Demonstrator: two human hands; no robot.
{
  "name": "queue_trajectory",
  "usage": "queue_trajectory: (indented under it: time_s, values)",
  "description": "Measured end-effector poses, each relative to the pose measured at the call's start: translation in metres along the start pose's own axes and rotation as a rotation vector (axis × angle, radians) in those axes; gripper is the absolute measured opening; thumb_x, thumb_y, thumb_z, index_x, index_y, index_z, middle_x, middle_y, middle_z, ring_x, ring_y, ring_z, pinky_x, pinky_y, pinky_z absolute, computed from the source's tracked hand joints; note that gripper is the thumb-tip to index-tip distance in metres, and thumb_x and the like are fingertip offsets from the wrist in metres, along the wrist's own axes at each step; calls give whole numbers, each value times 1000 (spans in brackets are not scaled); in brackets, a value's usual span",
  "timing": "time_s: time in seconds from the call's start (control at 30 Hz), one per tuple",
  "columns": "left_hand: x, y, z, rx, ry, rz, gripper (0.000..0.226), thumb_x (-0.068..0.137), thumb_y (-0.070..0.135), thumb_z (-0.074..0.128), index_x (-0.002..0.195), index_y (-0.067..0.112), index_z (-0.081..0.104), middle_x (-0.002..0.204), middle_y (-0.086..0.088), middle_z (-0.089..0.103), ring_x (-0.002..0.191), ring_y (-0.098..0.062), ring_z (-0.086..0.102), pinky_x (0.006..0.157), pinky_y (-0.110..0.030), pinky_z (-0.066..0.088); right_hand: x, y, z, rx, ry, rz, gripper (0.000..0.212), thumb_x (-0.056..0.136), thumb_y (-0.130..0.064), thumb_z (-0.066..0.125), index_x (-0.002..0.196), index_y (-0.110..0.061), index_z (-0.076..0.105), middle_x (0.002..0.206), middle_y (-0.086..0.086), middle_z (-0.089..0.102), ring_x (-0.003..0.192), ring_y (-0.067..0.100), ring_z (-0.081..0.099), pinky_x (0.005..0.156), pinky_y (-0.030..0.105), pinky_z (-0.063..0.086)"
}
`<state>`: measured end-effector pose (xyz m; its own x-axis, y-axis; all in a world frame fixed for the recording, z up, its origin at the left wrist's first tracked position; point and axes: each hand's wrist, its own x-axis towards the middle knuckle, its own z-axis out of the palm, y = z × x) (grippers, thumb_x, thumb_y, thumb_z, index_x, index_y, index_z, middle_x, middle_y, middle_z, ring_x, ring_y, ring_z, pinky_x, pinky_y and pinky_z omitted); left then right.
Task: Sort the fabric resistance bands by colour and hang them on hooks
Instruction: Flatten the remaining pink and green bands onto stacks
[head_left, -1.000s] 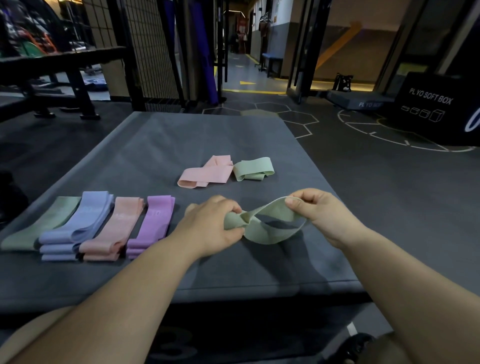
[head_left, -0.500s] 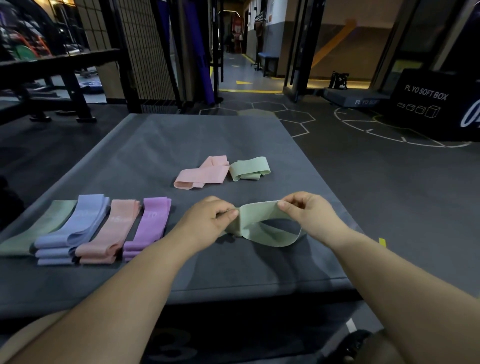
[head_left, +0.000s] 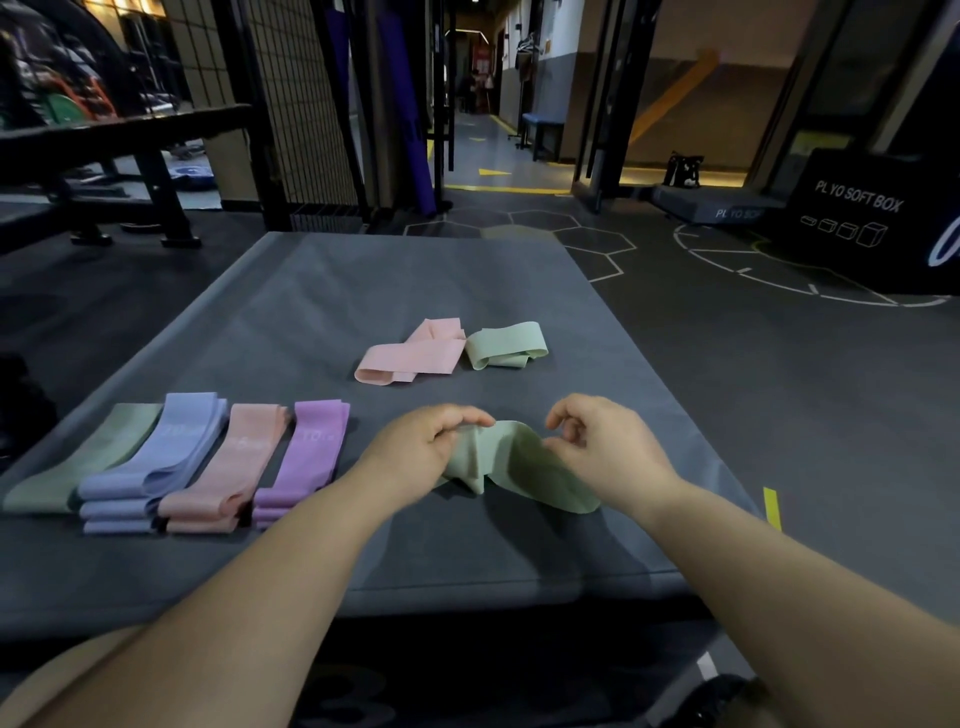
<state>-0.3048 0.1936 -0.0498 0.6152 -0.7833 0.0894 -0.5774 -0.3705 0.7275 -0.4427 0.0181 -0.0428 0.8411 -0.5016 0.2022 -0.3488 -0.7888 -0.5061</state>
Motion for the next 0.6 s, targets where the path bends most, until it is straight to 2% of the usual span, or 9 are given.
queue_trajectory:
  time_s: [0.13,0.3,0.4,0.6]
  values:
    - [-1,-4,1,83,-23,10,49,95,5,42,102,51,59,125,15,54,112,-6,48,88,-16,33,-1,1,2,-37,-63,-46,11,90,-22,62,91,-32,66,90,-13,56,74,2,52,75,23,47]
    - [-1,-8,3,140,-12,0,31,94,16,52,104,44,59,122,14,57,112,-10,51,95,-29,40,-1,1,1,-45,-103,-68,18,92,-17,59,100,-28,71,94,-11,54,81,5,53,77,19,42]
    - [-1,-6,4,138,22,-19,28,93,17,53,101,43,61,118,13,60,108,-11,52,90,-29,42,-3,-1,1,-25,-117,-103,19,92,-14,59,101,-26,72,96,-11,55,86,8,55,80,17,42]
    - [-1,-3,6,98,59,-44,22,94,18,54,98,38,61,113,11,62,99,-10,52,76,-24,36,-5,-3,7,-80,-184,-196,22,85,-10,62,95,-24,74,97,-9,56,93,14,60,85,25,47]
